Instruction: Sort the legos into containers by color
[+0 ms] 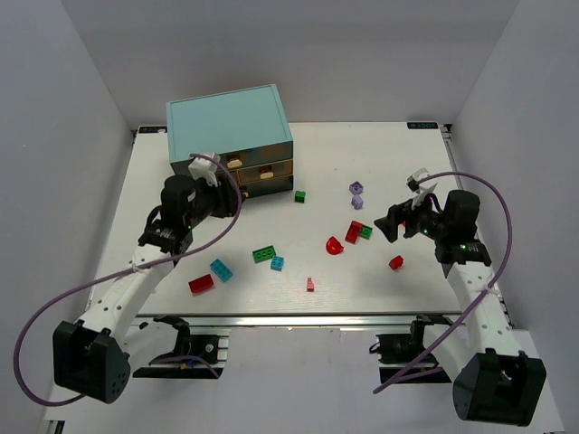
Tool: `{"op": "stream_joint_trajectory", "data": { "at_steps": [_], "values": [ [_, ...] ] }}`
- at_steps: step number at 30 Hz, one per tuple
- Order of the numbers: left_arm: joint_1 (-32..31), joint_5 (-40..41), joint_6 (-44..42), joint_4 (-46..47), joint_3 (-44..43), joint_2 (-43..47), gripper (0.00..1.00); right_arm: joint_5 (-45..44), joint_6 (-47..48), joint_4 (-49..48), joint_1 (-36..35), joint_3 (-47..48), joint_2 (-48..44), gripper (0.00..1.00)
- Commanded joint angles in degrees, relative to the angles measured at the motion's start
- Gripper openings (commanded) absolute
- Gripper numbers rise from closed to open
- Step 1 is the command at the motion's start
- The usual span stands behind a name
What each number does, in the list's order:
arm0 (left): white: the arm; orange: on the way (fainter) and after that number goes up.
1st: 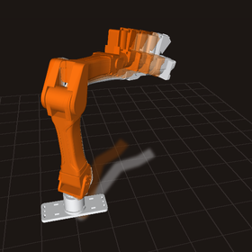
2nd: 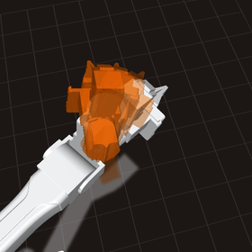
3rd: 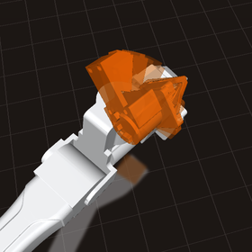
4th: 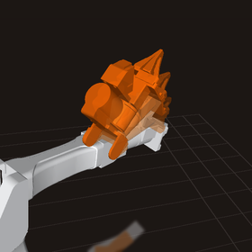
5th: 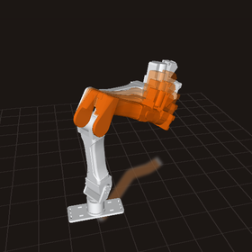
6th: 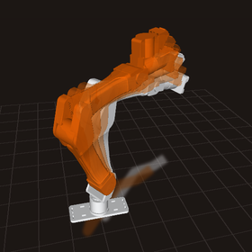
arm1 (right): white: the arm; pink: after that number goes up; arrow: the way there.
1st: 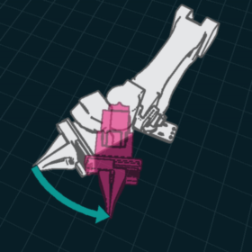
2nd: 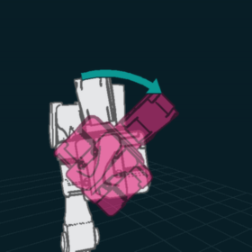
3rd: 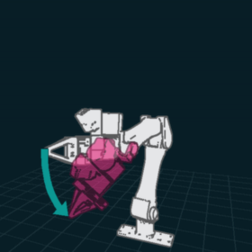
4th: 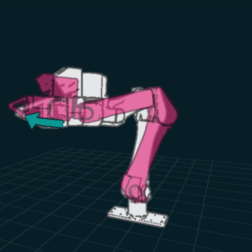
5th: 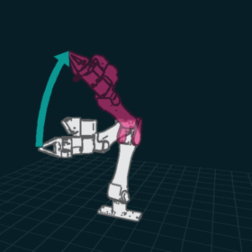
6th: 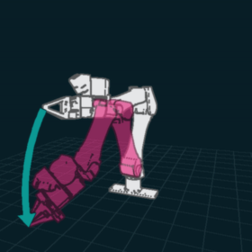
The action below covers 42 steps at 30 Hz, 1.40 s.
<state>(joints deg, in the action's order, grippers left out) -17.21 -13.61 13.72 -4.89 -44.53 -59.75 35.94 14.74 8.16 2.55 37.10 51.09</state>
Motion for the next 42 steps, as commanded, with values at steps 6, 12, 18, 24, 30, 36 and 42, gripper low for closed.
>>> {"op": "stream_joint_trajectory", "data": {
  "at_steps": [6, 12, 18, 24, 30, 36, 42],
  "values": [
    [-3.61, 17.8, 2.98, -13.12, -16.89, -9.15, 0.77, -0.53, 4.33, 4.23, -0.26, 5.09, 0.77, 0.89],
    [-7.21, 31.34, 5.09, -20.15, -25.07, -18.29, 0.78, -1.4, 1.7, 2.21, -0.26, 4.12, -0.99, 0.78],
    [-9.42, 38.38, 5.09, -21.57, -29.11, -23.74, 0.78, -1.49, 0.55, 1.42, -0.26, 3.85, -2.13, 0.64],
    [-10.65, 42.52, 4.66, -20.34, -31.67, -26.91, 0.78, -2.72, 0.46, 0.89, -0.17, 3.42, -2.57, 0.61],
    [-10.65, 45.25, 4.3, -19.9, -33.07, -28.93, 0.78, -3.42, 0.46, 0.19, -0.17, 2.98, -2.66, 0.61],
    [-10.65, 46.3, 4.3, -19.63, -35.35, -31.39, 0.75, -3.95, 0.46, 0.01, -0.17, 2.71, -2.75, 0.61],
    [-10.65, 46.65, 4.74, -19.02, -37.38, -33.5, 0.7, -4.13, 0.46, -0.17, -0.17, 2.54, -2.84, 0.61]
  ]
}}
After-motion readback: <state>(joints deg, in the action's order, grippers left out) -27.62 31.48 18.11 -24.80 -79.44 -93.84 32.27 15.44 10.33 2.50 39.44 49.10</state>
